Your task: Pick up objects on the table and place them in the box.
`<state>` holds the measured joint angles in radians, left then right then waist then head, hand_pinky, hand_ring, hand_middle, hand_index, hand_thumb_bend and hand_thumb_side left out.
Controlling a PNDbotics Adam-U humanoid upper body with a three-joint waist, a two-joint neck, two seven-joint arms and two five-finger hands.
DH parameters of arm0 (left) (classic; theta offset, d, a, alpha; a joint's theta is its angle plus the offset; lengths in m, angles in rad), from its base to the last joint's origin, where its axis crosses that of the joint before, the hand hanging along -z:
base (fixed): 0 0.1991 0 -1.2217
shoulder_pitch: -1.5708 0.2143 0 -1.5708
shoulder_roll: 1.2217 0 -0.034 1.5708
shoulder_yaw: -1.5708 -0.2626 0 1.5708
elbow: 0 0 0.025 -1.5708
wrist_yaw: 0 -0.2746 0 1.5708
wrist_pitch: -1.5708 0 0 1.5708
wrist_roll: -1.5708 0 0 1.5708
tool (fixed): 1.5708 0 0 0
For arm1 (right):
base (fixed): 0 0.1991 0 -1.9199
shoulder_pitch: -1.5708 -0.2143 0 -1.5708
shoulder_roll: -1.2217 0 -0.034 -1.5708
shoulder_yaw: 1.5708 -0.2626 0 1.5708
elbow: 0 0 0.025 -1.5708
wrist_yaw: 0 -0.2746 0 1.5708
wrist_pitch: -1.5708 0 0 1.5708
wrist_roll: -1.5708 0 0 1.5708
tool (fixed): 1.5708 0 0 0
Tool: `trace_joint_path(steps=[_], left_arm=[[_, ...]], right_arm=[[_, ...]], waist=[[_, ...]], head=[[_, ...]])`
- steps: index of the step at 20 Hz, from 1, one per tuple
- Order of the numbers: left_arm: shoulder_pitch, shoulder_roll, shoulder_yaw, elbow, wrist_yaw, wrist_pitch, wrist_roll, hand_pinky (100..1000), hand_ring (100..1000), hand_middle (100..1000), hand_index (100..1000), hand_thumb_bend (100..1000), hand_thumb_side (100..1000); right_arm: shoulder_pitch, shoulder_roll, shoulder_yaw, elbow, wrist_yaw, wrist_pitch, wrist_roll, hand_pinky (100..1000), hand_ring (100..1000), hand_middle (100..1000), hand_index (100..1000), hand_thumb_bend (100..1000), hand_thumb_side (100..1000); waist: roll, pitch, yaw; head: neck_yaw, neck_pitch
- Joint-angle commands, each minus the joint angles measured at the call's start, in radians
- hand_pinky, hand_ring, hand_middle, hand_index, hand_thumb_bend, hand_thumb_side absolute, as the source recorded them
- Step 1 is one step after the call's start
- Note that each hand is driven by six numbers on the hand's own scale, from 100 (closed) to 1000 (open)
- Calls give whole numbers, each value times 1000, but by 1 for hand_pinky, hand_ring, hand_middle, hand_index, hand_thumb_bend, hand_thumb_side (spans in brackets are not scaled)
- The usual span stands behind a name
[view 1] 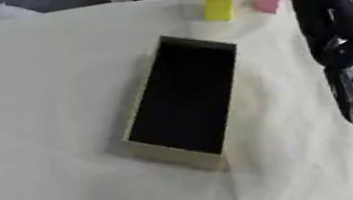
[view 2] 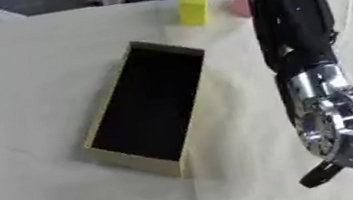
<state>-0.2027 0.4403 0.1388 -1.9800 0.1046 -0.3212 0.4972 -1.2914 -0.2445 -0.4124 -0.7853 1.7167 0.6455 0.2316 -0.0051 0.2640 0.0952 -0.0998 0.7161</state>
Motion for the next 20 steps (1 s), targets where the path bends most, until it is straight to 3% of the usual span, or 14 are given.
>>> trace_joint_path(steps=[1, 12, 17, 20], left_arm=[[-4, 26, 7, -20, -6, -3, 0, 691, 741, 748, 856, 344, 756], [-3, 30, 10, -20, -9, -5, 4, 691, 741, 748, 856, 346, 752], [-2, 32, 10, -20, -11, -4, 5, 691, 741, 748, 856, 346, 751], [-2, 33, 10, -20, -12, -4, 5, 691, 741, 748, 856, 346, 750]], right_arm=[[-13, -54, -16, -33, 16, 7, 43, 907, 956, 927, 920, 100, 1000], [44, -123, -59, -55, -33, 4, 60, 907, 960, 938, 924, 100, 1000], [62, -155, -47, -21, -80, -36, 54, 918, 967, 944, 932, 100, 998], [68, -169, -37, 5, -113, -61, 75, 923, 970, 943, 937, 100, 950]], waist=[[2, -25, -1], [2, -29, 0], [3, -30, -3], [4, -31, -3]], head=[[3, -5], [14, -8], [17, -8], [17, -8]])
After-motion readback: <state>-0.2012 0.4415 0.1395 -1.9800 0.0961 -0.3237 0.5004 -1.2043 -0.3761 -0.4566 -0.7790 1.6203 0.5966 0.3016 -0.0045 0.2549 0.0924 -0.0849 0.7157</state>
